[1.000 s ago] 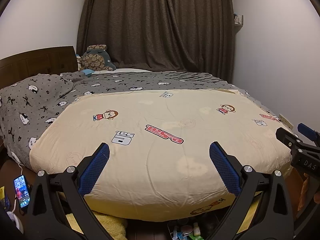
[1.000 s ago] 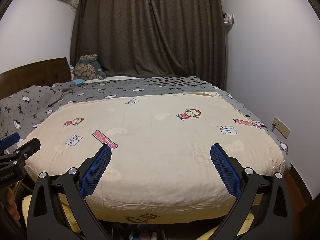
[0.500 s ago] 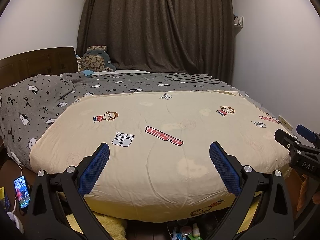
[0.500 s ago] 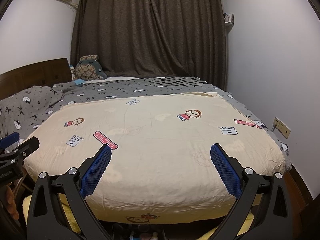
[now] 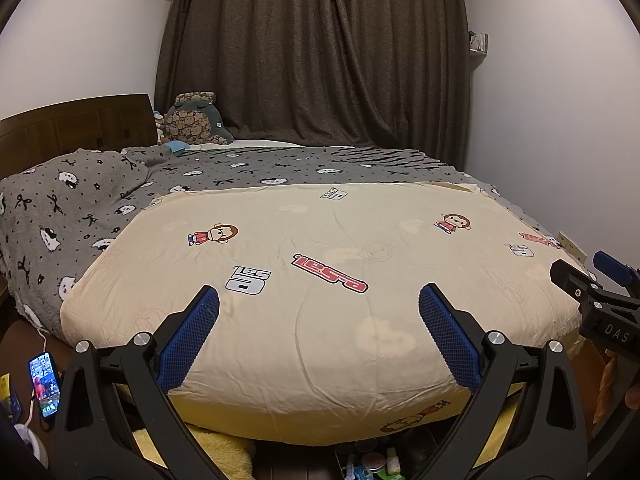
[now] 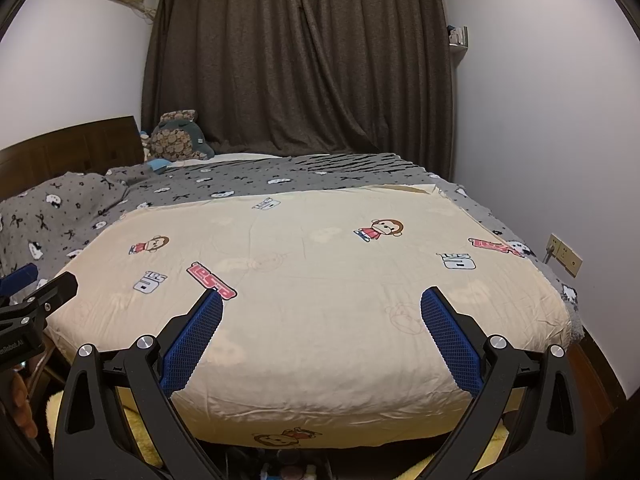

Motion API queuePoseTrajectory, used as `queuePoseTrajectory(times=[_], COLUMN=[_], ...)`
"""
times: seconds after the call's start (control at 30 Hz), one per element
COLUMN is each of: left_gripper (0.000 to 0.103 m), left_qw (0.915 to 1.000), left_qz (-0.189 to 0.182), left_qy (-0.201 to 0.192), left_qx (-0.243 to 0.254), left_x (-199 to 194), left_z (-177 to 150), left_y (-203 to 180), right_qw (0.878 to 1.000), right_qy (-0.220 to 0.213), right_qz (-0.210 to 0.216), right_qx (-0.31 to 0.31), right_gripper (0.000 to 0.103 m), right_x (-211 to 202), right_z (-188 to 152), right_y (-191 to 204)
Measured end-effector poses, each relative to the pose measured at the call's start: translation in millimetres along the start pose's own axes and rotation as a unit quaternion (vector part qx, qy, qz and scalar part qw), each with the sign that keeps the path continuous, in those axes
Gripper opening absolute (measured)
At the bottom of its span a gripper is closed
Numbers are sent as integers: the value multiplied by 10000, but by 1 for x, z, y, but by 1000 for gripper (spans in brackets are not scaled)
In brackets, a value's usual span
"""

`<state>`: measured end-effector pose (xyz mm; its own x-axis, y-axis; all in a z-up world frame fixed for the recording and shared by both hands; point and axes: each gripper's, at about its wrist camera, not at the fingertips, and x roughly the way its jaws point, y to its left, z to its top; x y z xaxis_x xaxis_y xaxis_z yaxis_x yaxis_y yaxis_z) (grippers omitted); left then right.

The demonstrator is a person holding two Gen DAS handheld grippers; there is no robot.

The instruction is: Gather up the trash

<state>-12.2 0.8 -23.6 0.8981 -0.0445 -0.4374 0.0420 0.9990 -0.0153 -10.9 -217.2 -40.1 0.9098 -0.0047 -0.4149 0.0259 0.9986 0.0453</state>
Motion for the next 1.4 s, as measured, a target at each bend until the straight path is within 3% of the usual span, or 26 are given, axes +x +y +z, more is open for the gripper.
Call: queuePoseTrajectory(times=[1.13, 1.4], left_gripper=[95, 95], left_qw=[9996, 9993], left_qz=[110, 100], left_qy=[-178, 89], left_qx=[-168, -353], left_x=[-7, 0], left_z=[3, 1], left_y=[1, 7], right_qw=[9999, 9999], right_qy=[44, 54], right_qz=[89, 100], right_qx=[47, 49], right_gripper=[100, 100], right_x=[0, 1], right_z=[-2, -2], right_y=[1, 2])
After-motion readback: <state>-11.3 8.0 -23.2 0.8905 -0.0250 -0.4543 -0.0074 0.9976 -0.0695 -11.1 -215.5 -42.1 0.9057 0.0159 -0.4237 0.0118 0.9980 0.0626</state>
